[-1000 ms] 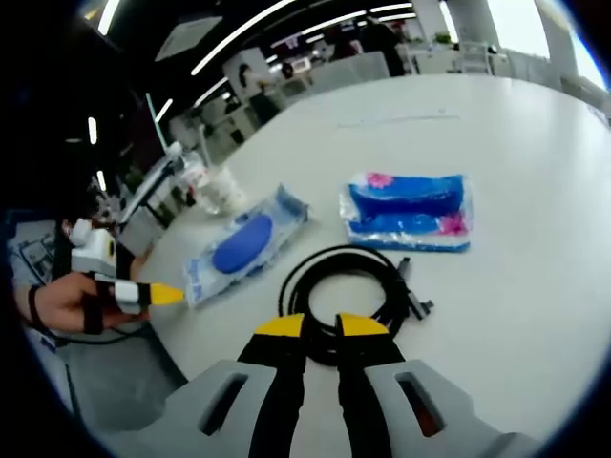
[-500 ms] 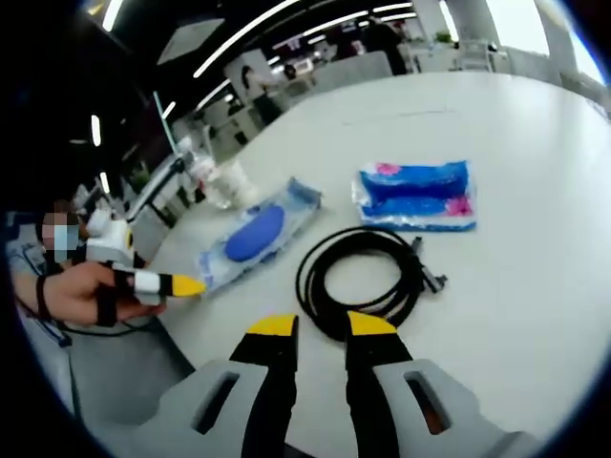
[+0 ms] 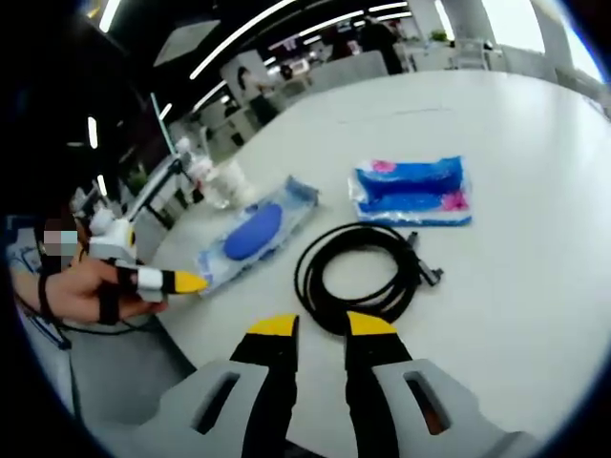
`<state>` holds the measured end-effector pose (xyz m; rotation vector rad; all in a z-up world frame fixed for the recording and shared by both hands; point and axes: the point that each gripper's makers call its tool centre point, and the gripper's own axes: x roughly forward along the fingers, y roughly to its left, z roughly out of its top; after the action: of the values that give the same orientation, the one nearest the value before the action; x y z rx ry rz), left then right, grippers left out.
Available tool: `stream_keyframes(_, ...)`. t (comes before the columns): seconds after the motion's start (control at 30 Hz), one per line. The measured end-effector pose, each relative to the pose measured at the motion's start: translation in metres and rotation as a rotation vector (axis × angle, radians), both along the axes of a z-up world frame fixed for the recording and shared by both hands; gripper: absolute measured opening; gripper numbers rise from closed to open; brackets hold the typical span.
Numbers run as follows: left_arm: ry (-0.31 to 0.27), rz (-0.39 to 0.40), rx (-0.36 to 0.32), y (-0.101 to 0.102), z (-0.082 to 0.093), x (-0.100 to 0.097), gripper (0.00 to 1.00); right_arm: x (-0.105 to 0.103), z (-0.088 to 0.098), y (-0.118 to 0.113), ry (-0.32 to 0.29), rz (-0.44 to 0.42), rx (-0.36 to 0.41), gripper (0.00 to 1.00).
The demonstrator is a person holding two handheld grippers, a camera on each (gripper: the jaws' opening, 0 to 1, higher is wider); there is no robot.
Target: Arrange the tabletop items into an orderly group along one side of the table until the central work area is clear of visible clutter.
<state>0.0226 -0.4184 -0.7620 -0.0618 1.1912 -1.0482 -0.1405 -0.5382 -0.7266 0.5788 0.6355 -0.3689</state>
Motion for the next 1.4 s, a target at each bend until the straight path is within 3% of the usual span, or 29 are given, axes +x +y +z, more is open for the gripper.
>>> stream_keyframes(0.23, -0.006, -0.011, 0.005, 0.006, -0.001, 0.001, 0.02, 0.004, 0.0, 0.002, 0.002, 0.01, 0.001, 0.16)
stream_keyframes(0.33, -0.011, -0.053, 0.016, 0.013, -0.002, -0.003, 0.02, 0.006, 0.0, 0.003, 0.003, 0.015, 0.003, 0.16)
stream_keyframes(0.43, -0.051, -0.11, 0.04, 0.023, -0.001, -0.004, 0.02, 0.009, -0.001, 0.005, 0.006, 0.026, 0.004, 0.16)
stream_keyframes(0.67, -0.047, -0.112, 0.066, 0.042, -0.003, 0.002, 0.02, 0.016, 0.0, 0.006, 0.004, 0.043, 0.008, 0.16)
stream_keyframes(0.8, -0.085, -0.13, 0.084, 0.052, -0.001, 0.01, 0.02, 0.019, 0.002, 0.006, -0.001, 0.047, 0.007, 0.15)
stream_keyframes(1.17, -0.122, -0.01, 0.104, 0.068, 0.001, 0.05, 0.02, 0.027, 0.0, 0.014, 0.007, 0.078, 0.018, 0.15)
stream_keyframes(1.4, -0.118, 0.063, 0.093, 0.073, 0.001, 0.067, 0.05, 0.045, -0.001, 0.023, -0.005, 0.101, 0.031, 0.15)
